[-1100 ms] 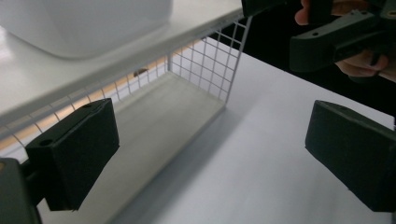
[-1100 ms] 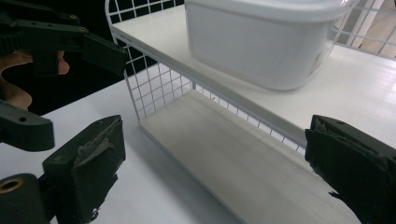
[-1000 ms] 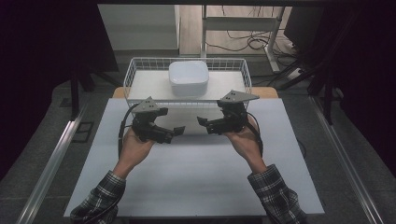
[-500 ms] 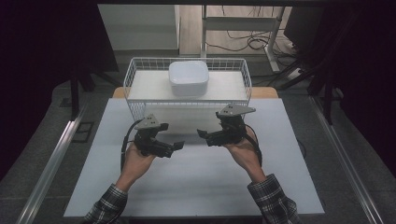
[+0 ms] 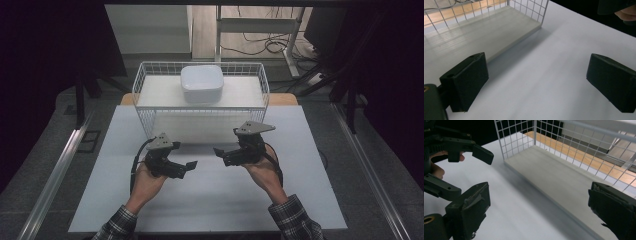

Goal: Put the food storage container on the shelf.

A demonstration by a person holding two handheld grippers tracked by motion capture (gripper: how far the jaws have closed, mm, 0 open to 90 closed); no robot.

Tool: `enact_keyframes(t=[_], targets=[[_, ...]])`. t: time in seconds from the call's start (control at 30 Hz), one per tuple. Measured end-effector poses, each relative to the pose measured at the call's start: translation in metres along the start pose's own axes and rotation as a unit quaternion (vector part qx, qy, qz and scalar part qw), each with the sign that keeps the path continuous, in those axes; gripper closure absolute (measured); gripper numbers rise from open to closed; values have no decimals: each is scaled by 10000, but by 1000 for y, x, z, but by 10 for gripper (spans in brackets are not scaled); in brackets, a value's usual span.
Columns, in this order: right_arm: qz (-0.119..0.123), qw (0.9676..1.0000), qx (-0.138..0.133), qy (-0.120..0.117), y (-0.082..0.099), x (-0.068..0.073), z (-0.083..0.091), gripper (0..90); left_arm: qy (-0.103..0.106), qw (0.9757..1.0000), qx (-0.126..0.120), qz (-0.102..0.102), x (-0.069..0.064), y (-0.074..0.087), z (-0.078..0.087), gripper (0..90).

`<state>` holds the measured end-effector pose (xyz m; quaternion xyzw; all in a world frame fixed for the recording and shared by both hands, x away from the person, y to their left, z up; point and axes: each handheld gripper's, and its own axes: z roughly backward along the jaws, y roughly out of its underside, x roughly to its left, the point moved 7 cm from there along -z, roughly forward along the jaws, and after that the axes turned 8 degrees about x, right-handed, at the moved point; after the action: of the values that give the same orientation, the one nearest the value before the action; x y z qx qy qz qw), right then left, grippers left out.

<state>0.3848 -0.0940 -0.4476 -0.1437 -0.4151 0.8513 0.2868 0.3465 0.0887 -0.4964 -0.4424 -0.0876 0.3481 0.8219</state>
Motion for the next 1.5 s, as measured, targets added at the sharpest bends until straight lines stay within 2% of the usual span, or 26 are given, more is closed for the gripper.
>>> enact_keyframes(t=[0.13, 0.57, 0.63, 0.87, 0.93, 0.97, 1.13, 1.5], targets=[[33, 9999, 95, -23, 11, 3, -2, 40, -4, 10000, 60, -6, -3, 7, -2, 38], [32, 9998, 190, -76, 32, 7, -2, 40, -113, 9997, 239, -9, -9, 32, 1, 40], [21, 9996, 257, -82, 41, 7, -2, 39, -126, 9996, 247, 10, -9, 36, 3, 40], [29, 9994, 348, -17, 56, 6, 1, 25, -231, 9993, 283, 108, -7, 52, 12, 40], [53, 9992, 381, 47, 62, 4, 5, 14, -346, 9987, 337, 145, -3, 63, 18, 40], [53, 9992, 381, 47, 62, 4, 5, 14, -346, 9987, 337, 145, -3, 63, 18, 40], [-55, 9988, 469, 110, 78, 2, 15, 11, -517, 9974, 413, 300, 4, 85, 30, 41], [-253, 9977, 528, 334, 104, -8, 33, 12, -707, 9958, 422, 411, 8, 105, 49, 43]])
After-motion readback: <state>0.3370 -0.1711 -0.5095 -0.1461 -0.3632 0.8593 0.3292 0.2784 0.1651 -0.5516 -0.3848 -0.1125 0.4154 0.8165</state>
